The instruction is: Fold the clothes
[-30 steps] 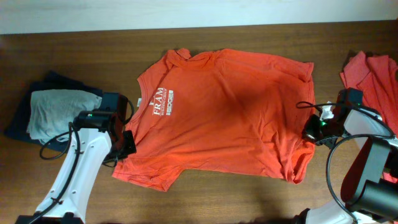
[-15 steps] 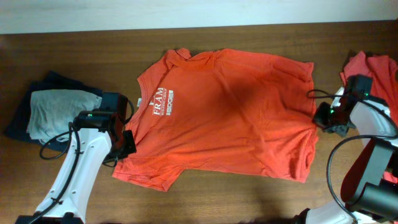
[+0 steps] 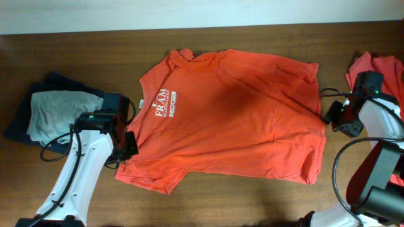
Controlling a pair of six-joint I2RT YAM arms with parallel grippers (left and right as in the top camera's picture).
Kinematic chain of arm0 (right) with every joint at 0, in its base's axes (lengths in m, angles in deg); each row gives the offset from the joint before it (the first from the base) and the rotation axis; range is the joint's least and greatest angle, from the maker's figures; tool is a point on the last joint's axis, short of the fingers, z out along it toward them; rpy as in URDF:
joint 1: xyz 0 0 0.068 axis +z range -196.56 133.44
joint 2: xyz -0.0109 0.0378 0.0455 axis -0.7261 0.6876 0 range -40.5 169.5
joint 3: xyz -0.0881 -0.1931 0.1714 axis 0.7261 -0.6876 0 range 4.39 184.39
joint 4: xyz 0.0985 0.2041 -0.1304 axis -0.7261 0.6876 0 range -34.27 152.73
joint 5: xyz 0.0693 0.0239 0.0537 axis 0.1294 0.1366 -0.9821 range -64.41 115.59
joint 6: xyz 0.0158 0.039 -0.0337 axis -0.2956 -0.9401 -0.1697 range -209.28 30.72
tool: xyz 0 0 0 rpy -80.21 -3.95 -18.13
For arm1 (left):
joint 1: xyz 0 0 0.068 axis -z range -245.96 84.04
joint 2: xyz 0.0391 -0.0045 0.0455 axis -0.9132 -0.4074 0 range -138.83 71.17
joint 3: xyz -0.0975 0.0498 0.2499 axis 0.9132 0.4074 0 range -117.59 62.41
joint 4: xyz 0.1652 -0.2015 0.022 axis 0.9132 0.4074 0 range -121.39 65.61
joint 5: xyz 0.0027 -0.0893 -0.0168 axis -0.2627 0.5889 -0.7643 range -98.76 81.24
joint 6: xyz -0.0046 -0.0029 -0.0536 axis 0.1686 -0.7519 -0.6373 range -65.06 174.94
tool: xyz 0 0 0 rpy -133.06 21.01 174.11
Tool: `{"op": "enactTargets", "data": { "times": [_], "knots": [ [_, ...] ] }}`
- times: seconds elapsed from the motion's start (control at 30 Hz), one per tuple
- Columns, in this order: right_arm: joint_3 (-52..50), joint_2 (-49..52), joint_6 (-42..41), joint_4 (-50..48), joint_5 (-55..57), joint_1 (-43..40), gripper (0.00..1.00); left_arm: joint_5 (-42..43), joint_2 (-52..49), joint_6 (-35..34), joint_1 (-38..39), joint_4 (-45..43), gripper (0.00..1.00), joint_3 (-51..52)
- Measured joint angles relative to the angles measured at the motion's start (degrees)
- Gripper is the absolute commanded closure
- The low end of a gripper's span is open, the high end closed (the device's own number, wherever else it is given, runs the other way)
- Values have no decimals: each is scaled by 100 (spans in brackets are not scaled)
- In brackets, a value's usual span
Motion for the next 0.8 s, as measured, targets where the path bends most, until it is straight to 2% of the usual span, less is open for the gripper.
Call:
{"op": "enactTargets", "data": {
  "times": [0.13, 0.17, 0.2, 0.3, 0.37, 0.6, 0.8],
  "knots": [
    [7, -2, -136, 129, -391, -107, 44, 0, 0, 2, 0, -2, 79, 0],
    [9, -2, -149, 127, -511, -136, 51, -2, 0, 2, 0, -2, 77, 0],
    [20, -2, -151, 120, -640, -157, 64, -2, 0, 2, 0, -2, 76, 0],
    [98, -4, -79, -195, -1285, -195, 85, -2, 0, 4, 0, -26, 75, 0],
    [153, -4, -11, -496, -1735, -186, 92, 0, 0, 4, 0, -74, 75, 0],
    [197, 4, 33, -1499, -2343, 278, 92, 564, 0, 308, 0, -474, 75, 2],
    [262, 492, -31, -2551, -2341, 796, 93, 2076, 0, 1432, 0, -1224, 69, 0]
  ]
}}
